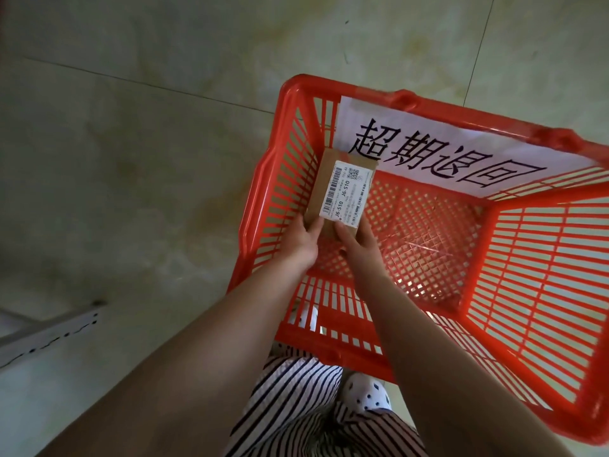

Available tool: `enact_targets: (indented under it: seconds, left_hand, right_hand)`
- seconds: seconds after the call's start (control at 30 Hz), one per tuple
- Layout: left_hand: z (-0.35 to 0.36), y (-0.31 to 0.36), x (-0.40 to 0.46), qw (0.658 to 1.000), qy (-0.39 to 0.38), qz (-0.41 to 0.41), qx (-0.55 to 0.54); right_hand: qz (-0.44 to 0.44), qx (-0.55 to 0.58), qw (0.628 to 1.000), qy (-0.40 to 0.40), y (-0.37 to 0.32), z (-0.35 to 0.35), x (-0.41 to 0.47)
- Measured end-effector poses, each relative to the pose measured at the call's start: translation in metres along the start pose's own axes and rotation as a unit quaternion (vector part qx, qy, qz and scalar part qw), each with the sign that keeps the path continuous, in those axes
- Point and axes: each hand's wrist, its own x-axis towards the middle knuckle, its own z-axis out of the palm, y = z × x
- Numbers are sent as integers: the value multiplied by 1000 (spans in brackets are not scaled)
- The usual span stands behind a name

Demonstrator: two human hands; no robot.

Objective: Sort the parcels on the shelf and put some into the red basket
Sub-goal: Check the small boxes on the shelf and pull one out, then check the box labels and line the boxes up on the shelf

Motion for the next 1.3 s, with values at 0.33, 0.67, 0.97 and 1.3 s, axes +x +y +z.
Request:
enact_targets:
  seconds: [0.33, 0.67, 0.97, 1.3]
  left_hand:
    - [-2, 9, -15, 992, 28, -120, -3]
    - [-122, 47, -186, 940, -52, -115, -317]
    - [-283, 35, -444, 848, 47, -12, -527]
    - [-386, -129, -735, 648, 241, 109, -715]
  right_hand:
    - [77, -73, 993, 44, -17, -3, -17]
    - [100, -20, 995, 21, -147, 5, -193]
    - [13, -70, 971, -229, -278, 72, -411]
    - [-3, -249, 830, -499, -241, 226, -695]
